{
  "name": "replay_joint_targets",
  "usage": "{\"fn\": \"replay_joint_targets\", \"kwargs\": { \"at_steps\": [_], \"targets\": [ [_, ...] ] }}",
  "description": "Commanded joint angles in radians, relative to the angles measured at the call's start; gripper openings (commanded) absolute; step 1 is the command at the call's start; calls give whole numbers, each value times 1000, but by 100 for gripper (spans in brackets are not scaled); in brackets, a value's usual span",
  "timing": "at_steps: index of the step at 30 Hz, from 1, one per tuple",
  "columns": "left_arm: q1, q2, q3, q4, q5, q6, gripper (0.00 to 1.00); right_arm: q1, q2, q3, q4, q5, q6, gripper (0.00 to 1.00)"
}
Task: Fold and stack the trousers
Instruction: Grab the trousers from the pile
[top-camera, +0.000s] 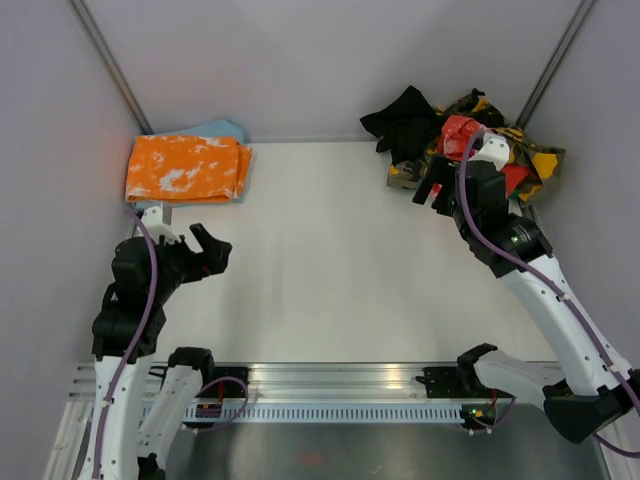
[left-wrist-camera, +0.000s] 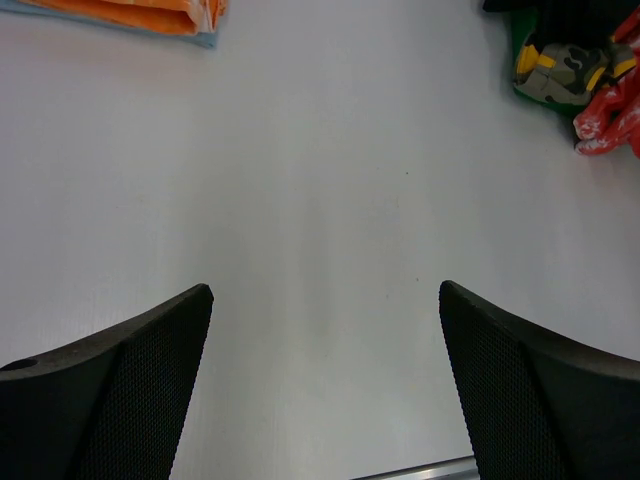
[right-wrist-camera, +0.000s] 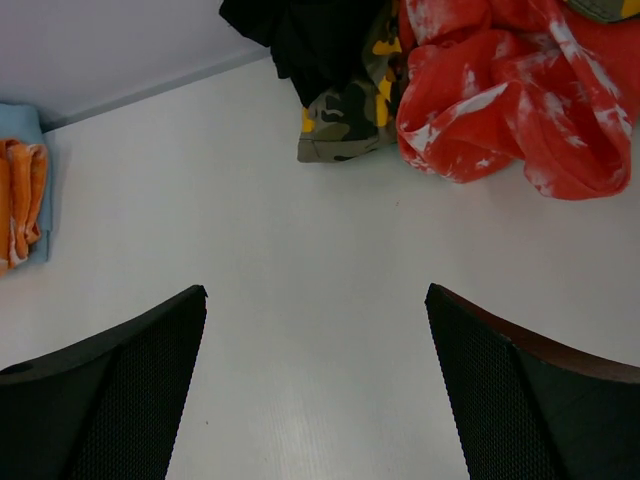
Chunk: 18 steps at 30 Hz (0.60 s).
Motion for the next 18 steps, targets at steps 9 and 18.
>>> {"fn": "replay_joint_targets", "kwargs": {
  "at_steps": [9, 18],
  "targets": [
    [-5, -10, 5, 56, 17, 3, 100, -180, 90, 59, 17, 77, 63, 98],
    [-5, -4, -35, 86, 160, -48, 100, -528, 295, 99, 46, -135, -3, 98]
  ]
}}
